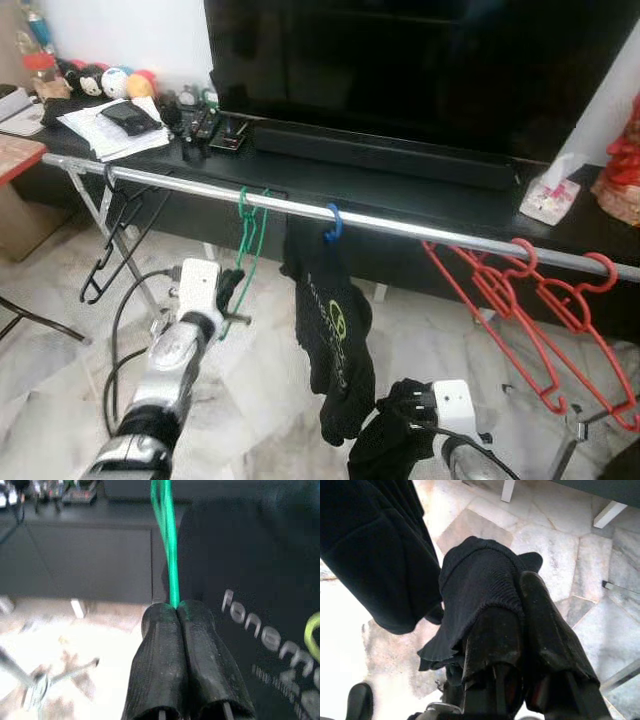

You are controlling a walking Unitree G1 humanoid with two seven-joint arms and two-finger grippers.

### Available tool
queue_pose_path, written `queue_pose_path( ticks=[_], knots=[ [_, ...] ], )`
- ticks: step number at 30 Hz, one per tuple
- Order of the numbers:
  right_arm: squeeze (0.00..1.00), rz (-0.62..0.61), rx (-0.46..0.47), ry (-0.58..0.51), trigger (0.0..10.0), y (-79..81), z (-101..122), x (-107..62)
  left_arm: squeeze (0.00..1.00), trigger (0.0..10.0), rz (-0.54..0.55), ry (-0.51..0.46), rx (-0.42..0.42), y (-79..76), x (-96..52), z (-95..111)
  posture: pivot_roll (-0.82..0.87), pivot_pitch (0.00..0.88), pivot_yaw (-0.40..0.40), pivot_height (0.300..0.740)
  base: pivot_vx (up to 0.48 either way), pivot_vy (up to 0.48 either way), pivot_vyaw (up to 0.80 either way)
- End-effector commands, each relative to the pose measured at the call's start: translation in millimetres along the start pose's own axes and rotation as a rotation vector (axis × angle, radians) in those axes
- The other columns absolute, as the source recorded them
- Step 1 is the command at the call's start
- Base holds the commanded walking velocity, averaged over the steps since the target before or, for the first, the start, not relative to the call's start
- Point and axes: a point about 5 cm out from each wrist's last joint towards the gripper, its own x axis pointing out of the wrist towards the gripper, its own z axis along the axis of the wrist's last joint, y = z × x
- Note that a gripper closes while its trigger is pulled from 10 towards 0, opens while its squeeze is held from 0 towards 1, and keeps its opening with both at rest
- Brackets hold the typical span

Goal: Hang hanger

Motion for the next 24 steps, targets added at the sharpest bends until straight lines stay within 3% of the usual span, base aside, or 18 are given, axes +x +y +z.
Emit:
queue_pose_path(
  ticks=[1, 4, 9, 15, 24],
  knots=[
    [0.00, -0.018, 0.008, -0.004, 10.0, -4.6, 0.0, -0.5, 0.00, 10.0, -0.018, 0.018, 0.041, 0.3, -5.1, -4.4, -0.08, 0.000, -0.039, 0.740, 0.000, 0.000, 0.00],
    [0.00, -0.020, 0.008, -0.002, 10.0, -5.4, -0.6, -0.7, 0.00, 10.0, -0.013, 0.060, 0.064, 2.6, -19.7, -17.7, -0.08, 0.000, -0.040, 0.740, 0.000, 0.000, 0.00],
    [0.00, -0.022, 0.009, -0.005, 10.0, -5.6, 0.6, -0.3, 0.00, 10.0, 0.048, 0.064, 0.049, 4.4, -29.2, -24.8, -0.08, 0.000, -0.044, 0.740, 0.000, 0.000, 0.00],
    [0.00, -0.023, 0.008, -0.013, 10.0, -5.1, 3.6, 0.9, 0.00, 10.0, 0.120, -0.014, 0.048, 7.6, -17.0, -3.6, -0.08, 0.000, -0.043, 0.740, 0.000, 0.000, 0.00],
    [0.00, -0.030, 0.008, -0.011, 10.0, -6.4, 3.7, 1.0, 0.00, 10.0, 0.110, -0.088, 0.019, 6.1, 4.6, 28.1, -0.08, 0.000, -0.042, 0.740, 0.000, 0.000, 0.00]
  ],
)
